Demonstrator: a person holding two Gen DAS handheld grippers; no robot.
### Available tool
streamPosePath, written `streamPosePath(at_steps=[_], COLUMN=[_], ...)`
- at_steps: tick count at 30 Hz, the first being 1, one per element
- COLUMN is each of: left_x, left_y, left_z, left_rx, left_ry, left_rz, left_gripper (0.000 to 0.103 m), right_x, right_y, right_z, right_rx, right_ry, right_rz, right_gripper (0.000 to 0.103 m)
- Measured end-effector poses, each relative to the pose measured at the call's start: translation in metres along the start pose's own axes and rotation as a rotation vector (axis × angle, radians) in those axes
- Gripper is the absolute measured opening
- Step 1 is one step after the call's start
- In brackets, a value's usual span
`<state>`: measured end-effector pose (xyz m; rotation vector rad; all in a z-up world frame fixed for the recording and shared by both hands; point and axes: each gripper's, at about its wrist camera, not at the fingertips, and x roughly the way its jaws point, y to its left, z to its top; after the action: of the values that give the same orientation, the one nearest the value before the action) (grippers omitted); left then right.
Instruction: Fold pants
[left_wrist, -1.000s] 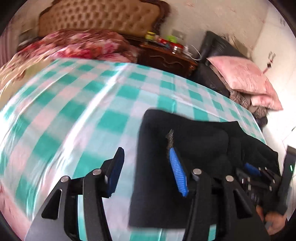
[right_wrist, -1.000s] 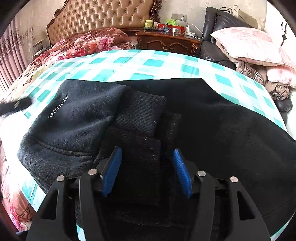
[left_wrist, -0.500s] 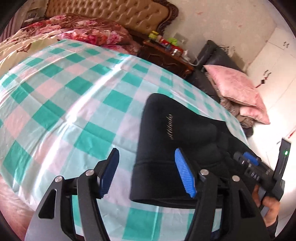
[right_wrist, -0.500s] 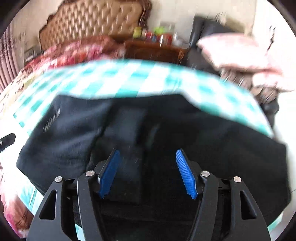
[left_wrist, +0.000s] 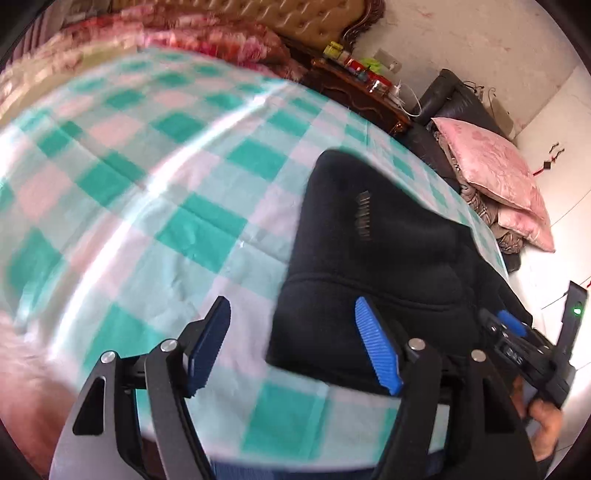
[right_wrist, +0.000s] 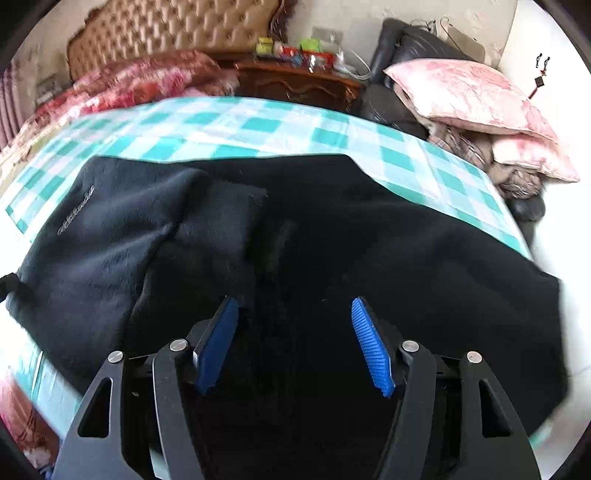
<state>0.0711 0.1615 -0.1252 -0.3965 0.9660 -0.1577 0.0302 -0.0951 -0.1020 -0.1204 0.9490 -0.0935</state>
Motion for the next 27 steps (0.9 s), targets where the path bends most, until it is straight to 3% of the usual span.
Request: streamPosePath(at_steps=[2,4,5,7,9,10,12,16,20,27], left_x=[-0.043,-0.07,-0.074,-0.055,-0.024,-0.015,-0.009,0.012,0.023,0.054], left_y=[-0.028,-0.056,-0.068,-0.081,-0.071,-0.059,-0.044,-0.016,0.013,0.029], left_z=[0.009,0.022,0.032,0.058,0.071,0.07,0.058,0.028,0.011,-0.002], left_rx=[0.069,0.181,0.222,0.252,0.2,0.142,0.098,0.075,0.027,-0.055], left_ry=[-0.063,-0.147,-0.176,-0.16,-0.097,-0.091,-0.084,-0.015,0.007,0.075], left_rz=[-0.015,0.019,0.043,0.005,0.035,0.059,-0.013,-0.051,-0.066,-0.244], left_gripper=[0.072,0.077,0.079,0.08,0.079,0.074,0.074,0.074,0.074,0.069], right_x=[-0.039,-0.061,-0.057,-0.035,0.002,0.012,0.019,0.043,0.061,0.063], right_y=[-0.014,-0.031,-0.037,-0.04,-0.04,-0.038,-0.03,-0.007,-0.008,-0.001], right_z=[0.003,0.015,0.024,0.041,0.055,0.057,0.051,0.033,0.015,0.011], right_rx=[-0.001,0.039,0.058,0.071,0.108,0.121,0.118,0.068,0.091,0.045], right_ry=[-0.058,-0.115,-0.115,-0.085,-0.041,-0.028,-0.043,0.025,0.043,0.0], right_rz=[0.013,-0.011,-0.012,0.019,0.041,0.046,0.087,0.098,0.095,0.034], right_gripper=[0.07,0.075,0.076,0.075,0.074,0.066,0.062,0.056,0.056,0.063])
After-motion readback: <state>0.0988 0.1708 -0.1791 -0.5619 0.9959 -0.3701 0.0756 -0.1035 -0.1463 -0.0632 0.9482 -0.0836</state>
